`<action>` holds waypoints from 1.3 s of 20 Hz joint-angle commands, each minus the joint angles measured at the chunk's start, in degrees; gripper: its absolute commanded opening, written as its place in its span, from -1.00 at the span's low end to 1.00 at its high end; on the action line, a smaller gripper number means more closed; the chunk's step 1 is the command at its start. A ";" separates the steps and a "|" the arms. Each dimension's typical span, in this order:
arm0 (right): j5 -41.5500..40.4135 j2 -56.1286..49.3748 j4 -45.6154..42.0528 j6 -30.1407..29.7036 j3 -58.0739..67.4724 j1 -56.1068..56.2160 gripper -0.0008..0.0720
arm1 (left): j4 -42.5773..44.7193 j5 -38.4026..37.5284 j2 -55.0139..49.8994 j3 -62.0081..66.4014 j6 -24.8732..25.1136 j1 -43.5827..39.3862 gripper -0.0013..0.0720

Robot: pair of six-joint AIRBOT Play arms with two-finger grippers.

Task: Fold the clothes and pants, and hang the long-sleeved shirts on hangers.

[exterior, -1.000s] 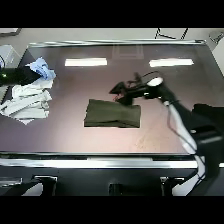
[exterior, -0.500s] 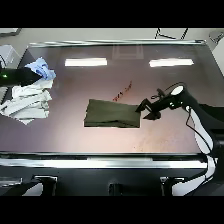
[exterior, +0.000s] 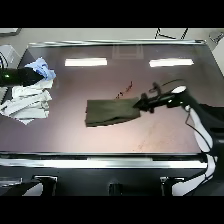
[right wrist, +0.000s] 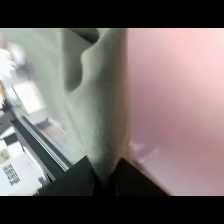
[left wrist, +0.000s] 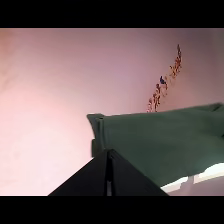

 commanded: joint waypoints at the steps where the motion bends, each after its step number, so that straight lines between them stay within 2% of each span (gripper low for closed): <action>1: 3.52 5.66 -0.63 2.29 8.00 -8.04 -0.87 | 0.02 0.11 -0.04 -0.02 -0.04 -0.11 -0.90; 7: 8.22 13.53 -13.35 14.14 19.89 -29.86 -0.87 | 0.04 0.68 -0.11 -0.02 -0.02 -0.11 -0.90; 14: 7.56 15.87 -14.19 23.34 22.08 -51.49 -0.87 | 0.04 0.61 -0.11 -0.02 -0.04 -0.11 -0.90; 16: 6.71 15.87 -13.77 25.38 22.08 -55.19 -0.88 | 0.04 0.59 -0.11 -0.02 -0.04 -0.11 -0.90; 21: 7.26 16.81 -14.25 25.40 22.08 -60.59 -0.88 | 0.04 0.61 -0.11 -0.02 -0.04 -0.13 -0.90; 23: 11.32 16.94 -18.49 25.66 22.05 -61.90 -0.88 | 0.04 0.61 -0.11 -0.02 -0.04 -0.13 -0.90; 26: 18.99 17.18 -32.02 27.63 21.57 -62.01 -0.87 | 0.04 0.63 -0.11 -0.02 -0.04 -0.13 -0.90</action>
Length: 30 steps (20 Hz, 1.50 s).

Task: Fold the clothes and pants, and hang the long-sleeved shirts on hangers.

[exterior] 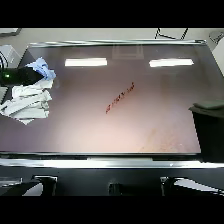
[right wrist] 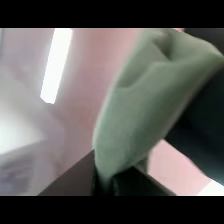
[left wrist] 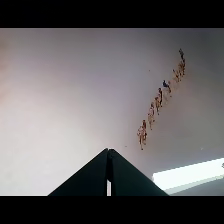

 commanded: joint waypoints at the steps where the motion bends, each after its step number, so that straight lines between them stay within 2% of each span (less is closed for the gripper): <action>1: 7.76 1.03 -15.65 2.05 -1.42 -1.01 -0.87 | 0.00 0.02 -0.04 -0.02 0.02 -0.04 -0.90; 4: 6.58 5.09 -26.05 2.21 -10.27 -1.01 -0.87 | -0.02 0.00 -0.04 -0.02 0.00 -0.04 -0.90; 8: 2.45 8.26 -32.74 2.10 -25.68 -1.03 -0.87 | -0.04 -0.15 -0.04 -0.02 0.00 -0.04 -0.90; 11: 1.29 8.24 -37.31 1.22 -30.84 -1.01 -0.85 | -0.04 -0.17 -0.04 -0.02 0.00 -0.04 -0.90; 12: 0.90 8.24 -38.73 1.22 -30.97 -1.01 -0.65 | -0.04 -0.20 -0.04 -0.02 0.00 -0.04 -0.90; 13: 0.33 8.31 -38.93 1.27 -30.95 -1.03 -0.12 | -0.04 -0.20 -0.04 -0.02 0.00 -0.04 -0.90; 14: 0.09 8.31 -37.62 1.14 -30.77 -1.01 0.54 | -0.07 -0.17 -0.04 -0.02 0.00 -0.04 -0.90; 15: -0.02 8.31 -35.78 0.09 -30.14 -1.01 0.98 | -0.42 -0.13 -0.02 -0.02 -0.02 -0.04 -0.90; 18: -4.04 8.28 -22.29 -5.44 -20.72 -0.79 0.95 | -4.85 2.47 -0.02 1.53 0.02 -0.15 -0.90; 20: -11.96 8.31 -16.17 -7.45 -10.43 2.54 0.95 | -3.15 10.36 -0.09 4.31 0.00 -1.53 -0.90; 21: -15.65 8.31 -15.98 -8.55 -5.90 6.01 0.95 | 1.11 15.17 -0.39 5.66 -0.17 -3.02 -0.91; 22: -18.62 8.31 -16.20 -10.08 -2.03 10.82 0.95 | 8.15 18.40 -1.11 6.62 -2.97 -4.70 -0.91; 23: -20.26 8.37 -16.17 -10.86 0.04 15.89 0.94 | 17.46 19.61 -2.45 7.04 -8.72 -6.62 -0.91; 24: -20.52 8.44 -16.17 -10.82 0.63 21.92 0.85 | 25.40 18.43 -4.17 6.93 -13.84 -8.26 -0.91; 25: -18.88 8.15 -16.44 -10.34 0.44 27.63 0.85 | 29.99 15.23 -6.25 6.93 -16.59 -9.33 -0.90; 26: -15.82 7.23 -17.51 -10.16 -0.09 33.77 0.86 | 31.06 10.62 -8.81 6.93 -17.16 -9.81 -0.73; 27: -11.69 5.77 -19.04 -9.90 -1.09 39.08 0.87 | 30.64 5.14 -11.30 6.93 -17.18 -10.05 0.05; 28: -7.50 4.20 -19.56 -9.01 -2.71 43.01 0.89 | 29.62 -2.01 -13.86 6.91 -17.18 -10.03 0.92; 29: -3.63 2.69 -19.52 -8.11 -5.22 46.42 0.89 | 28.89 -10.23 -16.37 6.40 -16.59 -10.03 1.00; 30: -1.77 1.92 -19.58 -8.02 -7.98 49.20 0.88 | 28.50 -14.99 -17.42 4.24 -15.21 -10.03 1.00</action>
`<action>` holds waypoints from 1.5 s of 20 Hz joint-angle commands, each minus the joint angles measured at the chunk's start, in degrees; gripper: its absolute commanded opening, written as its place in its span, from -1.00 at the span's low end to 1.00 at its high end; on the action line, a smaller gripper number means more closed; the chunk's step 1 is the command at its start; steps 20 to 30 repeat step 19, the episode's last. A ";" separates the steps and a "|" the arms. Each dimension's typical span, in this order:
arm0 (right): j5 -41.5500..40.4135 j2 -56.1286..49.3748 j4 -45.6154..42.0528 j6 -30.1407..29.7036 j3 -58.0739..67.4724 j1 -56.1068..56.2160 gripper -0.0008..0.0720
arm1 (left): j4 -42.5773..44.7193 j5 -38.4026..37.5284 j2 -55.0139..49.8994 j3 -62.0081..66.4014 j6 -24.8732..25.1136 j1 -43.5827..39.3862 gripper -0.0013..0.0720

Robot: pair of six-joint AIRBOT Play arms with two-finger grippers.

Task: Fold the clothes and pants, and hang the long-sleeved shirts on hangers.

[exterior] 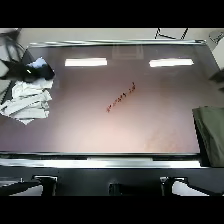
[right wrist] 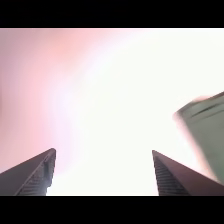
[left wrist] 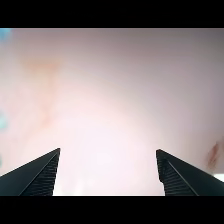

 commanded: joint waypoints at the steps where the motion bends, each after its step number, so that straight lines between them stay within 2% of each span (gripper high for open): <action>1: 7.65 -2.60 -0.94 0.76 -6.93 13.25 0.88 | 2.08 -15.58 -4.17 -5.18 1.05 -0.85 1.00; 4: 5.20 -2.51 -5.66 0.85 -10.73 17.66 0.92 | 1.88 -6.84 1.01 -13.86 0.63 -0.85 0.99; 30: 5.40 -2.51 -6.93 0.81 -10.71 18.45 0.93 | 1.88 -7.06 1.07 -13.97 0.66 -0.85 1.00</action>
